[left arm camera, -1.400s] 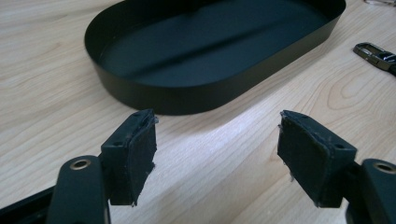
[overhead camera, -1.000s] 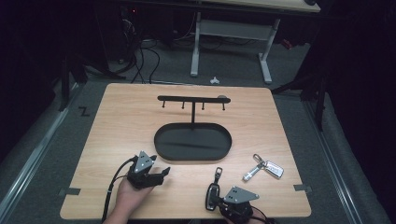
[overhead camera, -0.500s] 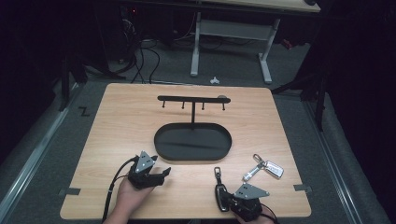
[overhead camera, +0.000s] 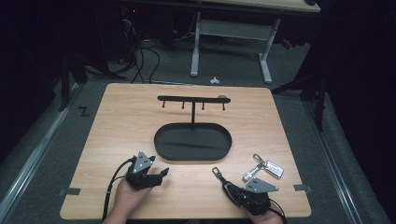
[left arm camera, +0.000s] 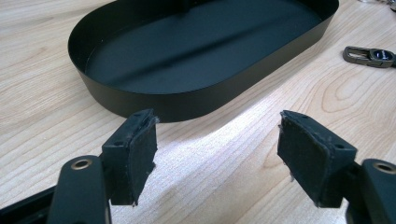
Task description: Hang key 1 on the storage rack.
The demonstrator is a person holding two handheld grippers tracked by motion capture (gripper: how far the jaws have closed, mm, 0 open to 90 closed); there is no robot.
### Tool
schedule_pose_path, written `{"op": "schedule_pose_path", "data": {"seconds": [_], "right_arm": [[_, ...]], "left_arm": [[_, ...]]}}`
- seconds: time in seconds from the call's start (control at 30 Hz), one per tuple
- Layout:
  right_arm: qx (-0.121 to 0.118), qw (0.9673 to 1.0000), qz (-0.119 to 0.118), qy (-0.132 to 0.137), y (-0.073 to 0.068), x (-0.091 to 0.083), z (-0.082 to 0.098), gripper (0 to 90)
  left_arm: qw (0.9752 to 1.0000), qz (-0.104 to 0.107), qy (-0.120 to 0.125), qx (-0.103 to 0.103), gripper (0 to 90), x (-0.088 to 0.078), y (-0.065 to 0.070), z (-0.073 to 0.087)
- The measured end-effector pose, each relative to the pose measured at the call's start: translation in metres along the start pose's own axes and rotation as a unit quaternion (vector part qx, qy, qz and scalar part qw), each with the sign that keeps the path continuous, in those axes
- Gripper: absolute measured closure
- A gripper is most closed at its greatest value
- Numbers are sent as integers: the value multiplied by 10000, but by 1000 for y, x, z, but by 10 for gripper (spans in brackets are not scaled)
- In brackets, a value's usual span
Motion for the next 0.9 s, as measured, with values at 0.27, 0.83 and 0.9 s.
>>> {"op": "schedule_pose_path", "data": {"seconds": [0.27, 0.83, 0.9], "right_arm": [[108, 9998, 15, 138, 3, -7, -4, 888], [460, 9968, 645, 120, 47, -28, -4, 734], [487, 9964, 697, 27, 53, -29, -3, 715]], "left_arm": [[10000, 12, -1, -11, 290, 0, 0, 0], [10000, -37, 49, 28, 292, -1, -2, -2], [10000, -25, 65, 24, 292, -2, -2, -2]]}}
Point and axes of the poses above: each handheld gripper's, and its own axes: x roughly forward along the jaws, z roughly out of its underside, y roughly to its right, the point moved 8 cm from there along x, roughly forward along the jaws
